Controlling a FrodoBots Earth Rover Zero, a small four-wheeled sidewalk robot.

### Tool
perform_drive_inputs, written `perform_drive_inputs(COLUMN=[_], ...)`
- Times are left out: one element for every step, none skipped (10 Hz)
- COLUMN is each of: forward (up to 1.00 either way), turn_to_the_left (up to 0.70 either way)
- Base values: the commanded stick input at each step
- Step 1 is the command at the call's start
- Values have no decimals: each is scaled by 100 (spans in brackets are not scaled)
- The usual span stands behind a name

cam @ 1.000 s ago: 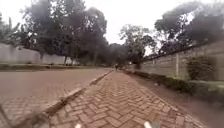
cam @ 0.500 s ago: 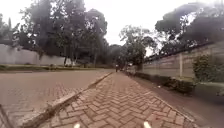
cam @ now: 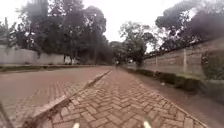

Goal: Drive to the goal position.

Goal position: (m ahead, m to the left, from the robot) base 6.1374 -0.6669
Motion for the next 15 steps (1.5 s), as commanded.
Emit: perform_drive_inputs(forward=[70, 70, 70, 70, 70, 70, 70, 70, 70, 70, 70, 70, 70, 70, 70], turn_to_the_left=[-35, -35, -35, -35, -33, -29, 5, 8, 11, 11, 11, 11, 11, 11, 10])
